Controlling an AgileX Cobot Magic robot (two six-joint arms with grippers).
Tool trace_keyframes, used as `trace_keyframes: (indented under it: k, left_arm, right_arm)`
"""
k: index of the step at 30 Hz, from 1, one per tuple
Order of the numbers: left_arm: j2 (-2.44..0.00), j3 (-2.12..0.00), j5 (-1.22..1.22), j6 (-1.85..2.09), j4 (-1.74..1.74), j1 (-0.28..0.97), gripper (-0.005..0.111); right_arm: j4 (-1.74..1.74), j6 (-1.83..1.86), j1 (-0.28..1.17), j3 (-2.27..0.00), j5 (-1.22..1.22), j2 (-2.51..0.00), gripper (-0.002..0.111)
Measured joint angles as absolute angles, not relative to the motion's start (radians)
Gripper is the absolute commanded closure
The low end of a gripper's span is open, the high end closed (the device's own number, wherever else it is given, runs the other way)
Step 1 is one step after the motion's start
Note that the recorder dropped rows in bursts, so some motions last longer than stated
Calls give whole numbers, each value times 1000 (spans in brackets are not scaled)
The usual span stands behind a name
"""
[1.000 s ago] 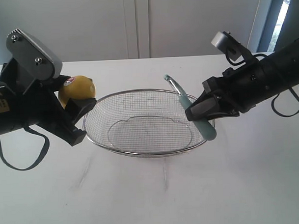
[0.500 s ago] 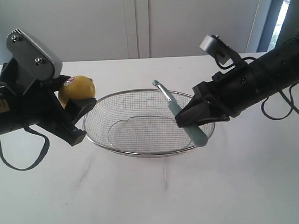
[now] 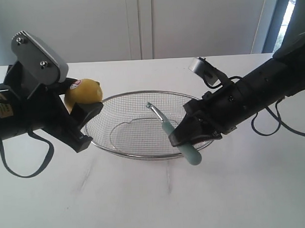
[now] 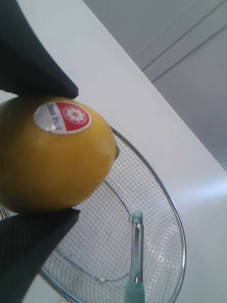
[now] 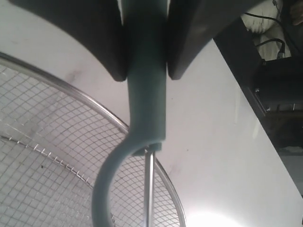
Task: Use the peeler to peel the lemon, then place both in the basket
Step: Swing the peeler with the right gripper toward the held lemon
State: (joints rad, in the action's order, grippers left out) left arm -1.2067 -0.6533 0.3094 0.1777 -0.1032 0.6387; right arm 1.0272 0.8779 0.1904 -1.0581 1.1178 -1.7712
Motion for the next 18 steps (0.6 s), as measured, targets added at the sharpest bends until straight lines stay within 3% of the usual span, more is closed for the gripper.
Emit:
trace_keyframes:
  k: [18]
  left_arm:
    - [-1207,-653,309,178,-105,686,107]
  right_arm:
    - [1105,876,190,-1058,1189,-1773,108]
